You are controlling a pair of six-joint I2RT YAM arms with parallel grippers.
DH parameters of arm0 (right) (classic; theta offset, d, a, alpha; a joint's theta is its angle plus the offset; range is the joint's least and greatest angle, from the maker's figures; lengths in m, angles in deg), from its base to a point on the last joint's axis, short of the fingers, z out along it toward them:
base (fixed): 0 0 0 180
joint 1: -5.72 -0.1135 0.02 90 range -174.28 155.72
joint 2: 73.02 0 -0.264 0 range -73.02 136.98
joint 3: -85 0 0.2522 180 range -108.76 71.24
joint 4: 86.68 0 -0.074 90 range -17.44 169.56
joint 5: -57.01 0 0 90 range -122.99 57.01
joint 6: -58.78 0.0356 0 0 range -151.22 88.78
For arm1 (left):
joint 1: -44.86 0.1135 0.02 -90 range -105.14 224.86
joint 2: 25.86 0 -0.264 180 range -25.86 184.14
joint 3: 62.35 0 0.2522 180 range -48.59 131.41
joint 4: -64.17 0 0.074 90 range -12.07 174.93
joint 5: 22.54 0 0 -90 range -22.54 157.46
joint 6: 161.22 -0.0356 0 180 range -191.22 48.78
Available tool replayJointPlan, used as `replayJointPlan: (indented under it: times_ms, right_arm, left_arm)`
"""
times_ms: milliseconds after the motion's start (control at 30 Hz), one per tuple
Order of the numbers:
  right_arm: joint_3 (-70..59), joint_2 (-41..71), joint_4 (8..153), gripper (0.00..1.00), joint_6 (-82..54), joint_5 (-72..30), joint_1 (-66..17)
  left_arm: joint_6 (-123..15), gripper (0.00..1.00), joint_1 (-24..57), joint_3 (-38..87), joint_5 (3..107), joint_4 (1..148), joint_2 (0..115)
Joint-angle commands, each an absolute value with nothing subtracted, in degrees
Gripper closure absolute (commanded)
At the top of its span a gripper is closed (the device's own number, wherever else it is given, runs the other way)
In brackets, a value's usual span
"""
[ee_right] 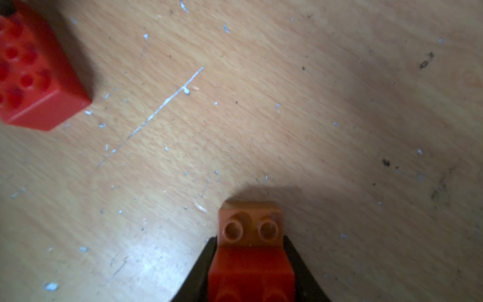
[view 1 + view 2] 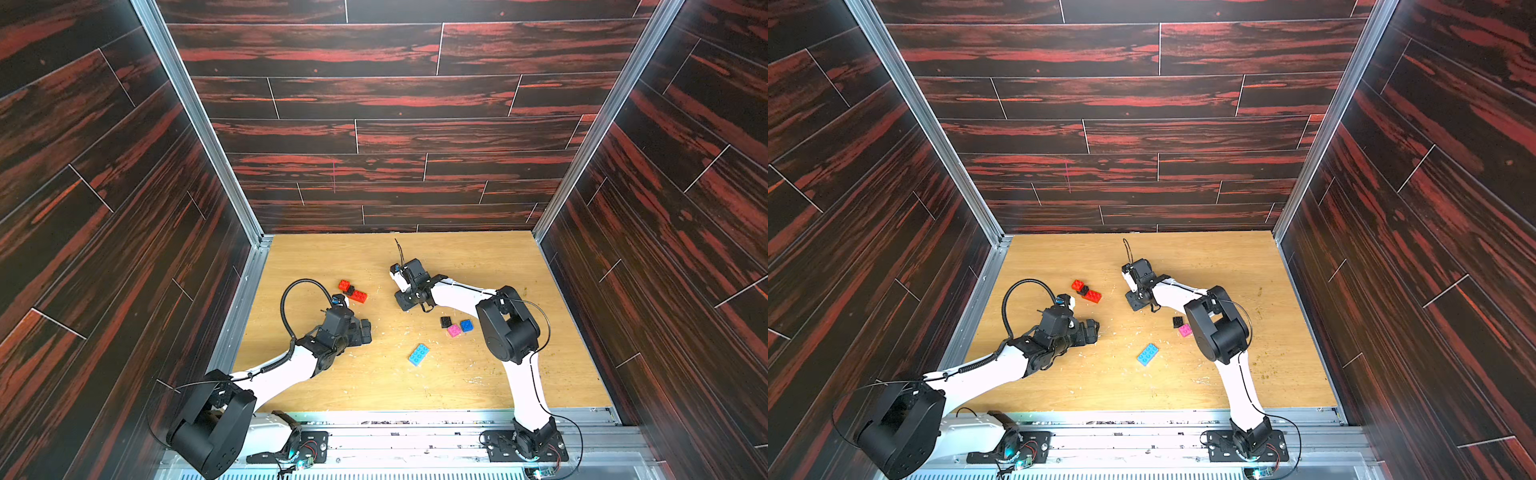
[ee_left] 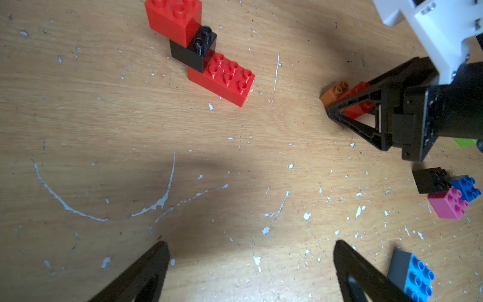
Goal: Assemble the letter v with lego
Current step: Assemble the lego brick with the lego brick, then pick up the lego brick from the center of the board.
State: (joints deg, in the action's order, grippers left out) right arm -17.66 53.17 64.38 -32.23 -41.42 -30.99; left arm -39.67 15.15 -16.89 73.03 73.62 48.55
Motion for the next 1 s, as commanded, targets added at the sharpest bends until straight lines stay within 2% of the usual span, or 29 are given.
replayJointPlan:
  times_ms: [0,700,967]
  right_arm:
    - [-13.89,54.20,59.83,0.60,-31.83,-42.49,-31.75]
    - [-7.34,53.21,64.45,0.60,-29.20,-43.23,-32.63]
    - [-5.10,53.02,66.27,0.63,-28.56,-42.77,-32.79]
  left_arm:
    - [-39.41,0.00,14.90,-17.56,74.22,73.80,46.92]
    - [-38.89,0.00,14.91,-18.27,78.27,75.36,44.03]
    - [-38.62,0.00,14.89,-19.27,80.94,74.30,42.89]
